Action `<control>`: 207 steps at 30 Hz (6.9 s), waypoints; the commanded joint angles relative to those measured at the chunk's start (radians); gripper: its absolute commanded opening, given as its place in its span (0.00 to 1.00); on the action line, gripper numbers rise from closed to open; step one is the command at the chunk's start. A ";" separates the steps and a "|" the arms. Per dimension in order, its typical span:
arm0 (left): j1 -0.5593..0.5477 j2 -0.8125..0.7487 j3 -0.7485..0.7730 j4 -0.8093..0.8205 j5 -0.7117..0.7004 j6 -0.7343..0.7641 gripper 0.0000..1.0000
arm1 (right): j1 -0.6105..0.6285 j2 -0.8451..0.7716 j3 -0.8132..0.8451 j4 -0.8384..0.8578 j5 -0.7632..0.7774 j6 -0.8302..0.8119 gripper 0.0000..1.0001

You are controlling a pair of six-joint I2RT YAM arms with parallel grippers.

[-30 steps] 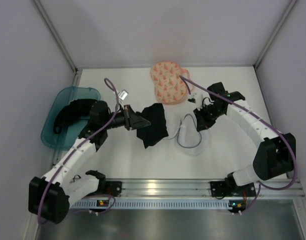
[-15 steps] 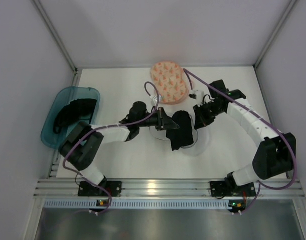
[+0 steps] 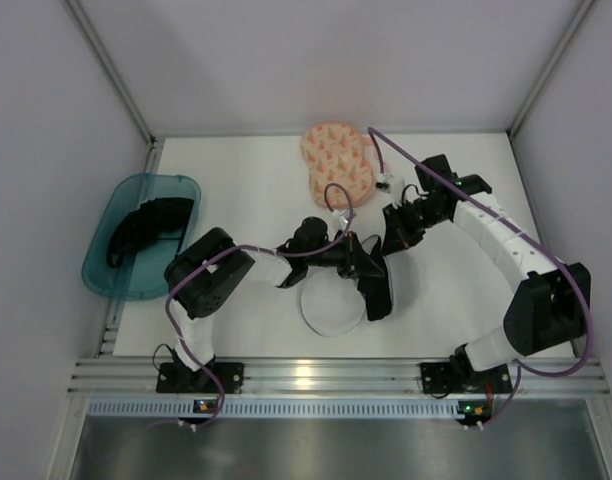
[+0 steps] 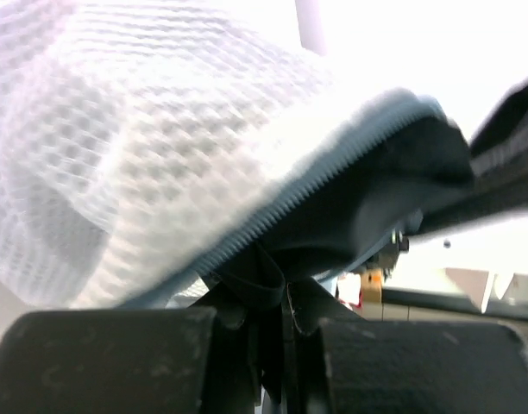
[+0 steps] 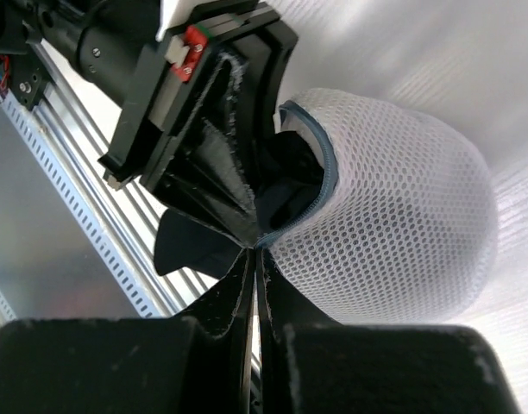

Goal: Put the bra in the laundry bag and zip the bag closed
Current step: Place the bra in the laundry bag, then close the laundry bag at the center of the board.

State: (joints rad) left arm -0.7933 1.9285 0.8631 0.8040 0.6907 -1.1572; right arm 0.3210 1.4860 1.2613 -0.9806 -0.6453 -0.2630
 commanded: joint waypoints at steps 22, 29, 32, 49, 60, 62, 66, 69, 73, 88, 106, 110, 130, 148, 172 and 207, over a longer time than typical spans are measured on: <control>0.014 -0.349 0.464 -1.566 -0.793 0.445 0.00 | 0.020 -0.041 -0.104 0.391 -0.533 0.475 0.00; -0.003 -0.192 0.559 -1.565 -0.864 0.452 0.00 | 0.030 -0.044 -0.313 0.824 -0.580 0.875 0.00; -0.004 -0.099 0.643 -1.547 -0.809 0.380 0.00 | 0.029 -0.027 -0.347 0.827 -0.567 0.877 0.00; -0.001 -0.028 0.662 -1.269 -0.298 0.192 0.00 | -0.125 -0.030 -0.436 0.748 -0.651 0.825 0.00; 0.086 -0.339 0.507 -1.457 -0.370 0.212 0.00 | -0.053 -0.066 -0.410 0.739 -0.683 0.774 0.00; 0.095 -0.361 0.525 -1.546 -0.405 0.246 0.00 | -0.019 -0.052 -0.425 0.807 -0.665 0.859 0.00; 0.091 -0.367 0.542 -1.601 -0.540 0.264 0.00 | 0.032 -0.023 -0.482 1.168 -0.631 1.094 0.00; 0.054 -0.268 0.556 -1.599 -0.588 0.242 0.00 | 0.033 0.011 -0.493 1.226 -0.631 1.145 0.00; -0.010 -0.088 0.669 -1.582 -0.657 0.243 0.00 | 0.032 0.045 -0.522 1.228 -0.633 1.134 0.00; -0.122 0.239 0.798 -1.528 -0.680 0.269 0.00 | -0.264 0.030 -0.445 0.463 -0.699 0.517 0.00; -0.038 -0.154 0.801 -1.536 -0.695 0.637 0.81 | -0.258 0.020 -0.370 0.129 -0.677 0.116 0.00; 0.003 -0.249 0.700 -1.507 -0.596 0.628 0.85 | -0.212 0.020 -0.358 0.134 -0.665 0.113 0.00; 0.509 -0.494 -0.025 -1.255 -0.261 0.374 0.91 | -0.165 -0.021 -0.373 0.135 -0.576 0.102 0.00; 0.442 -0.174 0.002 -0.939 -0.181 0.154 0.84 | -0.131 0.002 -0.384 0.188 -0.560 0.148 0.00; 0.418 -0.548 -0.039 -0.916 -0.152 0.635 0.00 | -0.126 0.022 -0.281 0.093 -0.567 0.066 0.27; -0.500 -1.290 -0.657 -0.425 -0.573 2.468 0.00 | -0.231 0.247 0.190 -0.359 -0.467 -0.274 0.99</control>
State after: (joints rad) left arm -1.2881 0.6888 0.2714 0.2577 -0.1181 1.0599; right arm 0.0402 1.7248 1.4086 -1.2797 -1.0676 -0.4545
